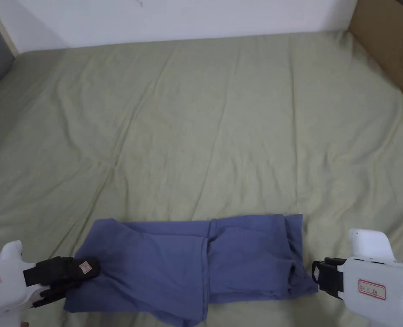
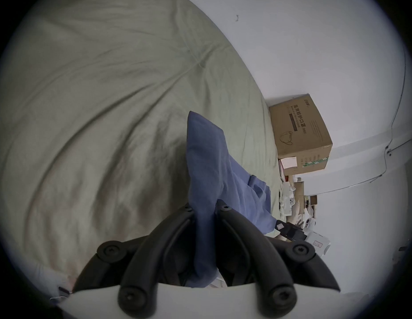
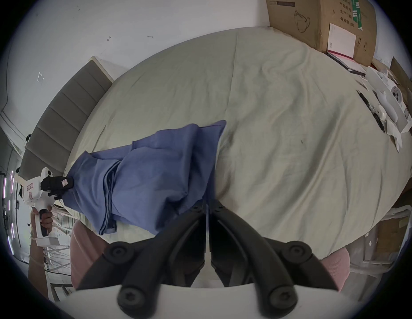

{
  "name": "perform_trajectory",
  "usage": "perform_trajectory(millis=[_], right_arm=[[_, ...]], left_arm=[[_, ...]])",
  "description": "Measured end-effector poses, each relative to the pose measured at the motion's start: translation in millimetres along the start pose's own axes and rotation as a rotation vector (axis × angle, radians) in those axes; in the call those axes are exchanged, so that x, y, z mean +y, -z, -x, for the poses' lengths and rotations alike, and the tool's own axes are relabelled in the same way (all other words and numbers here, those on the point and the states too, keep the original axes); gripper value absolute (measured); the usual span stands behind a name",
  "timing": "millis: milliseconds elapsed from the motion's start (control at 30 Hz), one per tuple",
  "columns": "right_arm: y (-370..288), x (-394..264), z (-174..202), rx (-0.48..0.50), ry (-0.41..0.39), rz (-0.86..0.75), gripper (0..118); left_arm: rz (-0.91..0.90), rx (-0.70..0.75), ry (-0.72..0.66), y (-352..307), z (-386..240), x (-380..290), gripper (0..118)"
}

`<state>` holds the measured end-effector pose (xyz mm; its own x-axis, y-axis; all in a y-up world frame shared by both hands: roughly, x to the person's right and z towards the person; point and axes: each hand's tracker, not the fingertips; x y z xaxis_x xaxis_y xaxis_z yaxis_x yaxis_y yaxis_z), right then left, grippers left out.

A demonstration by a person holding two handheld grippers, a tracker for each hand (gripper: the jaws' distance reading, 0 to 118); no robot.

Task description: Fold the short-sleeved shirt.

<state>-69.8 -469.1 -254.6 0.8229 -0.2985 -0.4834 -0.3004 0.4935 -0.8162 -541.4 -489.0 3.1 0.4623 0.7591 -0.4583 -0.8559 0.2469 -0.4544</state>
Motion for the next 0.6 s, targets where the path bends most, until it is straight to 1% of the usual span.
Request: perform_trajectory(millis=[100, 167, 267, 333, 400, 500, 600], right_arm=[[0.1, -0.5, 1.1, 0.001, -0.002, 0.004, 2], [-0.9, 0.0, 1.5, 0.002, -0.004, 0.003, 2], [-3.7, 1.1, -0.2, -0.005, -0.009, -0.003, 2], [-5.1, 1.8, -4.0, -0.011, -0.004, -0.007, 2], [-6.2, 1.8, -8.9, -0.010, 0.013, -0.014, 2], [-7.7, 0.0, -15.1, -0.017, 0.032, -0.017, 2], [-9.7, -3.3, -21.6, -0.024, 0.046, -0.017, 2]], left_arm=[[-0.006, 0.020, 0.046, 3.1, -25.5, -7.5, 12], [-0.019, 0.012, 0.109, 3.8, -51.5, -7.7, 12], [-0.021, -0.059, 0.224, 8.4, -93.9, -9.4, 12], [0.001, -0.076, 0.325, 21.7, -131.1, -17.0, 12], [0.059, -0.121, 0.425, 41.3, -156.8, -26.2, 12], [0.137, -0.158, 0.526, 79.3, -195.7, -47.3, 12], [0.229, -0.143, 0.576, 127.0, -210.7, -65.5, 13]])
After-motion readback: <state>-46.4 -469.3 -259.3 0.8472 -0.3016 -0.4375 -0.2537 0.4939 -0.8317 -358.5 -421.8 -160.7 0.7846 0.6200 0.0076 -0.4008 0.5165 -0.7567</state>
